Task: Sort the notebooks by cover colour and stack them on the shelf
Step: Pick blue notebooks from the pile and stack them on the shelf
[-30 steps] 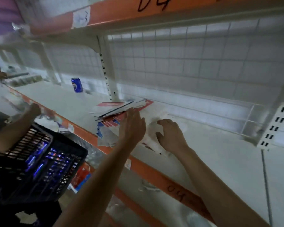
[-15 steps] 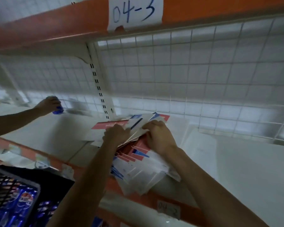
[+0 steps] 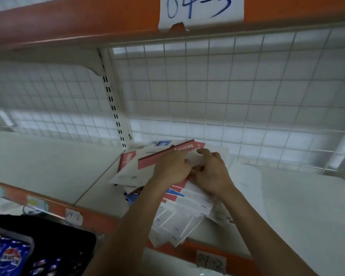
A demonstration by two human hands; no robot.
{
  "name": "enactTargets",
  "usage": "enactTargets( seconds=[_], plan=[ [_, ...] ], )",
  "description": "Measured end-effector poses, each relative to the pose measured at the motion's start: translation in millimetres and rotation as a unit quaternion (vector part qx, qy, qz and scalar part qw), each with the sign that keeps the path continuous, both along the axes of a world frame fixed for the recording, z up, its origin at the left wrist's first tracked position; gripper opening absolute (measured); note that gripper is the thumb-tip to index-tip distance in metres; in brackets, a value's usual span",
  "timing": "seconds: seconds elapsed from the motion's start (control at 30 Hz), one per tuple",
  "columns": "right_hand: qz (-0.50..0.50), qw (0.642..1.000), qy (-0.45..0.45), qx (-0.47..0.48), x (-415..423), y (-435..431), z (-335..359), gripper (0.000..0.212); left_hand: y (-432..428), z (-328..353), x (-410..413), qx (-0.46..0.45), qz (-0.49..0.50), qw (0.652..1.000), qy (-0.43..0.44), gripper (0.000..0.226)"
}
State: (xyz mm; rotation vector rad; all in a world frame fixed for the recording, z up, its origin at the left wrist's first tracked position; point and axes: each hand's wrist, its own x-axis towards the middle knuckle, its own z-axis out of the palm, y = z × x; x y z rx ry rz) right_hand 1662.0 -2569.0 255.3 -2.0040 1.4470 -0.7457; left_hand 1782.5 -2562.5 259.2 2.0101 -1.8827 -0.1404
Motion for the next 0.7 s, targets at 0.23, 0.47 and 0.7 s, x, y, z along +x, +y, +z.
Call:
enactTargets(
  seconds=[0.23,0.47,0.7],
  plan=[
    [-0.179,0.952,-0.246,0.011,-40.5,-26.2,-15.2,0.024,0.6,7.8,-9.9,-0.064,-0.048,0.973,0.215,0.031],
    [-0.297,0.877,-0.373,0.054,-127.1,-59.8,-25.6,0.037,-21.7,-31.2,49.8,0.122,0.275,0.953,0.021,0.062],
    [-0.289,0.93,-0.193,0.117,-171.7,-67.9,-43.3,0.034,-17.1,-31.6,40.8,0.026,0.21,0.977,-0.012,0.052]
  ],
)
